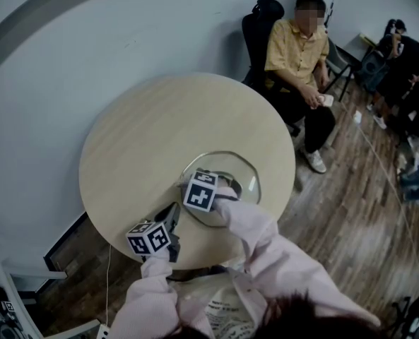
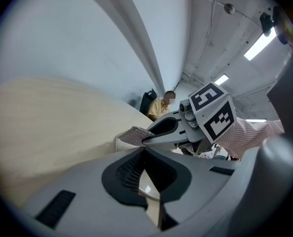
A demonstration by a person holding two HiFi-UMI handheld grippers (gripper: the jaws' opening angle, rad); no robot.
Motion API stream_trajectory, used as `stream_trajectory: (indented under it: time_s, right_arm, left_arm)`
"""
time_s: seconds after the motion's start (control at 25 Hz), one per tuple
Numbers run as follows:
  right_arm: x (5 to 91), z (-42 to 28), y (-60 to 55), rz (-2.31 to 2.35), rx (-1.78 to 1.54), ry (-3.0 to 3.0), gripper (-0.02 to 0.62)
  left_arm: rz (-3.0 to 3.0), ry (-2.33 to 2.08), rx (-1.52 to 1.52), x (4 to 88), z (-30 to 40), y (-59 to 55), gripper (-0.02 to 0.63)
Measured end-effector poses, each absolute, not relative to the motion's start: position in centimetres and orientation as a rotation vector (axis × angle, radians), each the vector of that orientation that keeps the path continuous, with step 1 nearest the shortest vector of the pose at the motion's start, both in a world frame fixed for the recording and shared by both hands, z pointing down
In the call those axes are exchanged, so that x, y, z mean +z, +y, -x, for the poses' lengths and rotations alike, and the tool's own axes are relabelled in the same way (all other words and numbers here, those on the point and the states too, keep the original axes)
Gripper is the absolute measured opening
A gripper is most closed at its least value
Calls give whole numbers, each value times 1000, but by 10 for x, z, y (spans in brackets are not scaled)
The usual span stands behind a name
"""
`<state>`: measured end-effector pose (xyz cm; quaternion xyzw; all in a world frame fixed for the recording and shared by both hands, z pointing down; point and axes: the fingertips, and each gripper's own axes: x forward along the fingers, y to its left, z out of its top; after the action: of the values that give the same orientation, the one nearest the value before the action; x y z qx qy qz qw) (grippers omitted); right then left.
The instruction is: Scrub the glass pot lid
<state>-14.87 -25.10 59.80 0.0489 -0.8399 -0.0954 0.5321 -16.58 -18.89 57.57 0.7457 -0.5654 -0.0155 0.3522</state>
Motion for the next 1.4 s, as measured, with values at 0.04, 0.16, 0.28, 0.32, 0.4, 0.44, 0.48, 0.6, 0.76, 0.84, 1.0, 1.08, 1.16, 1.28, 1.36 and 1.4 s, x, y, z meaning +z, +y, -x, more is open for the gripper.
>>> stream_trajectory:
  time_s: [0.04, 0.16, 0.28, 0.32, 0.4, 0.44, 0.48, 0.6, 0.76, 0.84, 1.0, 1.08, 1.16, 1.28, 1.36, 1.4]
  right_arm:
    - [598, 149, -250, -113, -231, -2004, 87]
    - [597, 148, -245, -100, -237, -2009, 87]
    - [597, 145, -242, -81, -245, -2011, 87]
    - [597, 144, -241, -75, -249, -2013, 87]
    - [597, 143, -240, -65, -257, -2016, 87]
    - [597, 142, -239, -59, -261, -2017, 87]
    - [596, 141, -238, -53, -265, -2017, 87]
    - [597, 139, -233, -34, -278, -2016, 87]
    - [596, 136, -226, -11, -295, -2017, 87]
    - [597, 134, -222, 3, -306, -2014, 87]
    - [599, 133, -218, 18, -331, -2010, 87]
    - [600, 133, -216, 29, -343, -2008, 87]
    - [601, 131, -212, 41, -354, -2007, 87]
    - [602, 128, -207, 58, -367, -2006, 87]
    - [603, 125, -203, 69, -374, -2002, 87]
    - [604, 124, -200, 74, -378, -2001, 87]
  left_arm:
    - [-1927, -1466, -40, 576, 166, -188, -2]
    - [-1920, -1476, -42, 576, 167, -184, -2]
    - [-1912, -1487, -43, 576, 165, -183, -2]
    - [-1909, -1490, -43, 576, 165, -183, -2]
    - [-1905, -1496, -45, 576, 164, -183, -2]
    - [-1903, -1499, -47, 576, 163, -183, -2]
    - [-1901, -1502, -49, 575, 162, -182, -2]
    - [-1887, -1521, -52, 575, 163, -179, -2]
    - [-1870, -1545, -56, 574, 162, -174, -2]
    - [-1865, -1553, -57, 574, 161, -171, -2]
    - [-1863, -1564, -57, 574, 162, -167, -2]
    - [-1861, -1563, -58, 576, 162, -166, -2]
    - [-1861, -1559, -59, 578, 162, -166, -2]
    - [-1874, -1544, -57, 578, 160, -167, -2]
    - [-1879, -1534, -57, 578, 158, -167, -2]
    - [-1878, -1531, -57, 578, 158, -167, -2]
